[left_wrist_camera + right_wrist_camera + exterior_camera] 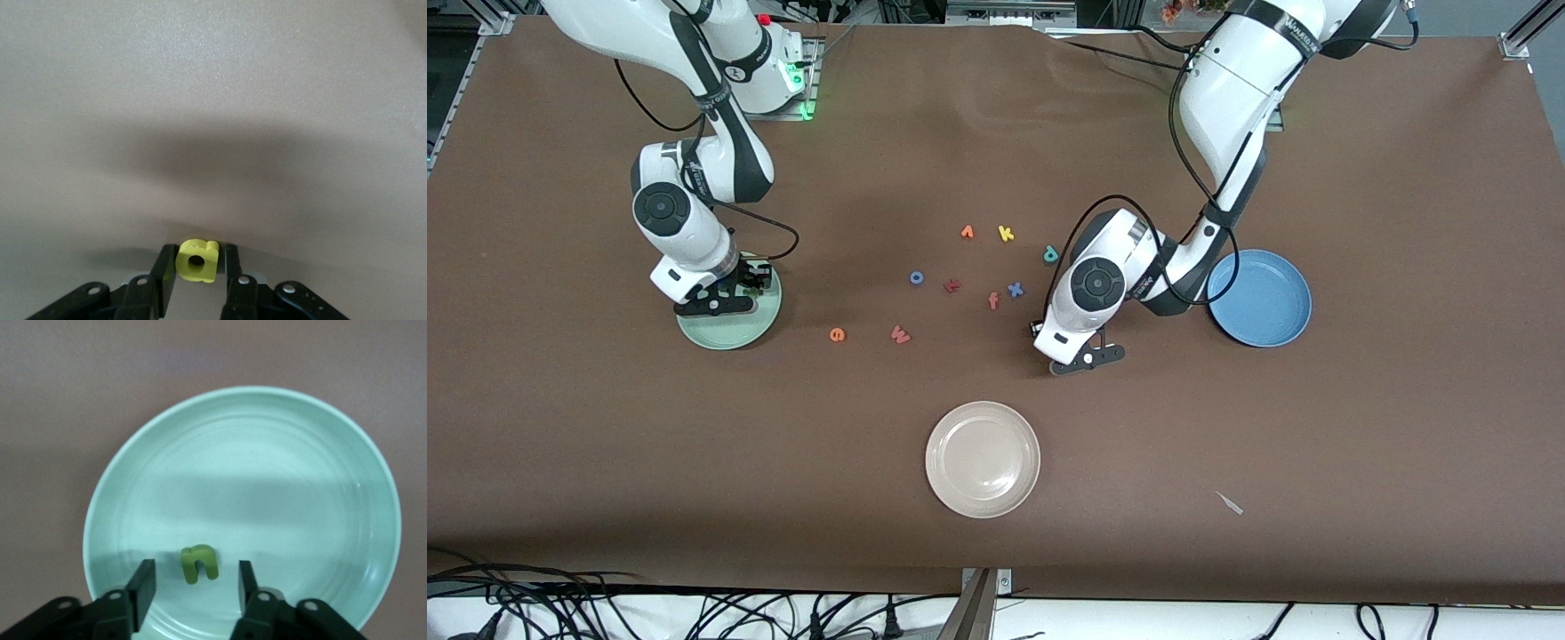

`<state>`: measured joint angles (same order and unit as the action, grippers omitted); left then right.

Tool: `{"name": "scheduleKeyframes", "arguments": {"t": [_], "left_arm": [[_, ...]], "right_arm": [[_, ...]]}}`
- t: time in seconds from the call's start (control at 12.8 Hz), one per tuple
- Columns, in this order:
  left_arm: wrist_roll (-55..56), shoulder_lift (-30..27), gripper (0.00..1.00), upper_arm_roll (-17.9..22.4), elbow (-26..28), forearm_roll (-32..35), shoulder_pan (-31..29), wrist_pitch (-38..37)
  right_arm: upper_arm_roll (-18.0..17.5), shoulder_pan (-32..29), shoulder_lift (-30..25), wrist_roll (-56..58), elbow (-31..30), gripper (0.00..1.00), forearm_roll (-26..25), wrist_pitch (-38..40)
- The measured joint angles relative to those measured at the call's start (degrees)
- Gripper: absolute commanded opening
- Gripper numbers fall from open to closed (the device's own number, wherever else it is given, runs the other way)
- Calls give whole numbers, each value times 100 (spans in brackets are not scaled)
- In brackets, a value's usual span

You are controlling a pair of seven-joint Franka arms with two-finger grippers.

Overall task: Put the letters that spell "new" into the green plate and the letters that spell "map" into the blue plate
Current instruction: 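Drop the yellow a on the blue plate while the right gripper grasps pink M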

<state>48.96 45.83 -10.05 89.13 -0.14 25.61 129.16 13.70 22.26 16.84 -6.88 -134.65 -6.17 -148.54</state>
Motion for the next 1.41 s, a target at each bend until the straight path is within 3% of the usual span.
{"name": "scheduleKeyframes", "arguments": {"t": [0.23,0.63,1.02,1.41], "left_arm": [[1,-1,23,3,-5,0,1,-10],[-407,-16,19,60,-124,0,-145,-655],[-2090,-353,18,65,-268,-6,-904,-2118],[-4258,-705,13,86,-230,-10,-1774,-3367]], "right_arm": [[-234,36,-114,24,462,100,0,513],[-1042,95,85,26,1915,100,3,1973],[-1521,158,1308,19,3388,100,6,2061],[-1608,626,2230,15,3819,99,-56,1510]]}}
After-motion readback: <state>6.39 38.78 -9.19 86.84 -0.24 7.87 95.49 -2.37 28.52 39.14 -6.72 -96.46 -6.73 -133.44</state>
